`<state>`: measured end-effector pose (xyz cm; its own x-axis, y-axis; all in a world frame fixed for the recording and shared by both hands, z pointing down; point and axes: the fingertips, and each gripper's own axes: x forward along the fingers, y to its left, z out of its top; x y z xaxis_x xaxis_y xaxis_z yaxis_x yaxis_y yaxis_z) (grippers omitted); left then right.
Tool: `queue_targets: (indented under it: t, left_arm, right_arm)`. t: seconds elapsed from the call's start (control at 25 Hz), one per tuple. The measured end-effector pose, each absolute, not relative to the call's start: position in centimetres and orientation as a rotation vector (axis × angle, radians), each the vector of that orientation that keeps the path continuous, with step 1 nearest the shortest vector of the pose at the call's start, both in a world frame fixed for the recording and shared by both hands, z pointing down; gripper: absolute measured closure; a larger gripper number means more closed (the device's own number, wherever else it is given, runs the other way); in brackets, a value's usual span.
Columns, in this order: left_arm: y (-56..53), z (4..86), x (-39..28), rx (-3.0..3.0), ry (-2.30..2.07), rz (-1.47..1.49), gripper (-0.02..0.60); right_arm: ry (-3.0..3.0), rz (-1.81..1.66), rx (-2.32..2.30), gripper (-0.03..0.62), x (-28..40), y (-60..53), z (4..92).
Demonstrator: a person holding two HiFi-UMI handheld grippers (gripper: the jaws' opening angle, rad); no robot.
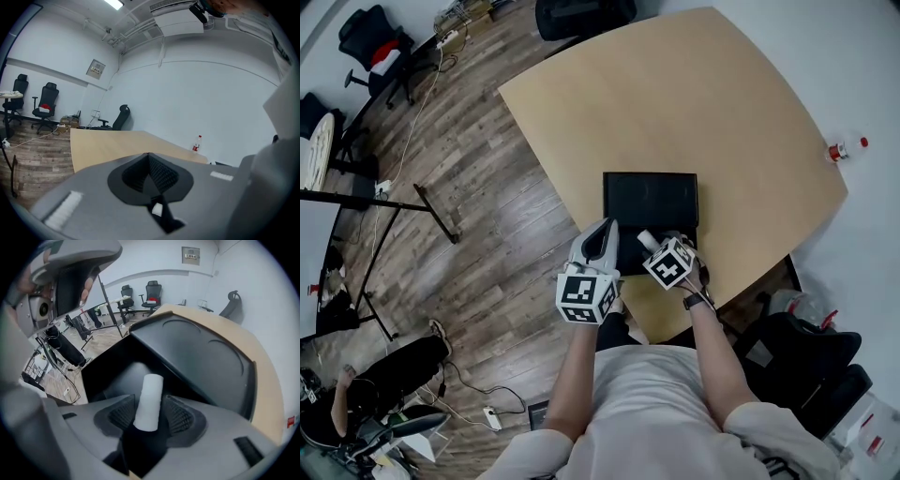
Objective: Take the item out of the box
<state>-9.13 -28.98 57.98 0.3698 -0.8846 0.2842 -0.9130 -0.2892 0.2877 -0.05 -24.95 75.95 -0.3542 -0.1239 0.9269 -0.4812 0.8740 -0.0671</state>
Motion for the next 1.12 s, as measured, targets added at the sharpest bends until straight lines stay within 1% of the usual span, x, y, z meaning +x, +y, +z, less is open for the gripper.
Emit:
queue_targets:
  t: [0.12, 0.16, 0.24, 0.32, 0.68, 1.12]
  left_arm:
    - [-28.9, 58.1, -9.4, 2.222, -1.562, 0.095, 0.575]
    - [-28.9, 58.1, -9.5, 2.215, -1.560, 0.092, 0.575]
    - [-28.8, 58.3, -9.6, 2.206, -1.559, 0.090, 0.575]
    - [-28.7, 58.5, -9.6, 2.201, -1.558, 0.090, 0.575]
    - [-28.4, 57.9, -9.5, 2.214, -1.570, 0.102, 0.575]
    - [-27.9, 56.5, -9.4, 2.237, -1.564, 0.088, 0.575]
  right_arm:
    - [-1.921, 0.382, 0.455, 0.399, -0.1, -25.3, 76.2]
    - [-1.921, 0.378, 0.457, 0.407, -0.1, -25.3, 76.2]
    - [-1.916, 0.377, 0.453, 0.447, -0.2, -25.3, 76.4]
    - [-1.912, 0.378, 0.448, 0.451, -0.2, -25.2, 76.5]
    - [-1.944, 0.382, 0.458, 0.456, -0.3, -24.2, 74.9]
    - [-2.036, 0.315, 0.569, 0.459, -0.9, -24.9, 69.4]
